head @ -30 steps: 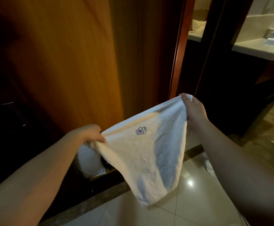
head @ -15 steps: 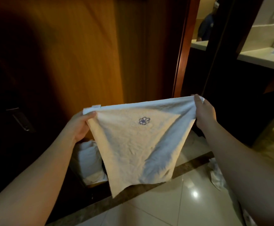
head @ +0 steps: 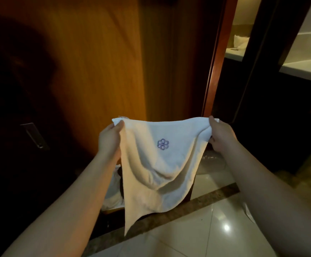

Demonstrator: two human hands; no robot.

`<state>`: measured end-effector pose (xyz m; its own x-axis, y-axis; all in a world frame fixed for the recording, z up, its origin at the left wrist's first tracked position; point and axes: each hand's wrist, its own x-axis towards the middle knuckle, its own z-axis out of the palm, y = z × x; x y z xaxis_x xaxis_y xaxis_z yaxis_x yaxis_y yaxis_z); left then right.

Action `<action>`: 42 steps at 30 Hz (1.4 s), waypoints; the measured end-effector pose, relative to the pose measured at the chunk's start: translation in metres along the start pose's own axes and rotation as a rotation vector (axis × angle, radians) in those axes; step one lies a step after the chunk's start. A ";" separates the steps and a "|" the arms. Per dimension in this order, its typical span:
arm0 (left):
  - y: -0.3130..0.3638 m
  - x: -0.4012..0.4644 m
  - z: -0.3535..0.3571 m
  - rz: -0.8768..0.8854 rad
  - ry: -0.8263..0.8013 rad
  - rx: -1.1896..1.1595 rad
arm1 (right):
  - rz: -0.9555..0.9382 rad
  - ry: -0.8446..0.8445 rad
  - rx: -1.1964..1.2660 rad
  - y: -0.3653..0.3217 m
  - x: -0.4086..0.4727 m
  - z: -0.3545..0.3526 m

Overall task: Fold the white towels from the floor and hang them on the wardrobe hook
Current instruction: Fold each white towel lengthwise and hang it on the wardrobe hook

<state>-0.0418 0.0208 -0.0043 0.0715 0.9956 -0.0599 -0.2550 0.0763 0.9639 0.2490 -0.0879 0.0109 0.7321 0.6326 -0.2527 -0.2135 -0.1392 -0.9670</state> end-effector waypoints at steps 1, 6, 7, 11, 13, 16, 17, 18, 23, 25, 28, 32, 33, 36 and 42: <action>-0.003 -0.007 0.007 0.008 0.009 0.005 | 0.031 -0.018 0.039 0.004 -0.005 0.006; -0.022 -0.042 0.035 -0.039 0.006 -0.003 | 0.018 -0.297 -0.008 0.034 -0.032 0.033; -0.025 -0.049 0.039 -0.061 -0.009 -0.004 | 0.028 -0.312 -0.021 0.039 -0.039 0.037; -0.028 -0.076 0.050 -0.059 -0.065 0.057 | 0.083 -0.358 0.216 0.042 -0.076 0.049; -0.027 -0.086 0.055 -0.069 -0.150 0.059 | 0.140 -0.438 0.360 0.040 -0.087 0.056; -0.023 -0.096 0.059 -0.037 -0.232 0.053 | 0.113 -0.496 0.455 0.030 -0.101 0.060; -0.021 -0.099 0.060 -0.025 -0.249 0.050 | 0.080 -0.504 0.436 0.028 -0.104 0.060; -0.019 -0.100 0.061 -0.015 -0.266 0.050 | 0.030 -0.510 0.393 0.027 -0.107 0.061; -0.010 -0.106 0.060 0.000 -0.330 0.118 | -0.239 -0.623 0.024 0.033 -0.120 0.057; -0.007 -0.108 0.060 -0.007 -0.360 0.174 | -0.306 -0.694 -0.084 0.032 -0.119 0.050; -0.003 -0.106 0.059 -0.068 -0.403 0.202 | -0.349 -0.854 -0.173 0.025 -0.115 0.037; 0.007 -0.106 0.058 -0.123 -0.448 0.175 | -0.450 -0.836 -0.414 0.022 -0.112 0.032; 0.010 -0.106 0.059 -0.122 -0.454 0.193 | -0.493 -0.791 -0.490 0.024 -0.111 0.033; 0.013 -0.108 0.061 -0.109 -0.510 0.256 | -0.559 -0.695 -0.598 0.034 -0.105 0.038; 0.005 -0.107 0.067 -0.160 -0.588 0.281 | -0.650 -0.532 -0.477 0.047 -0.102 0.040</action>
<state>0.0141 -0.0894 0.0246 0.6214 0.7721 -0.1332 0.0578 0.1243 0.9906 0.1380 -0.1282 -0.0075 0.2008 0.9415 0.2708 0.5013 0.1388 -0.8541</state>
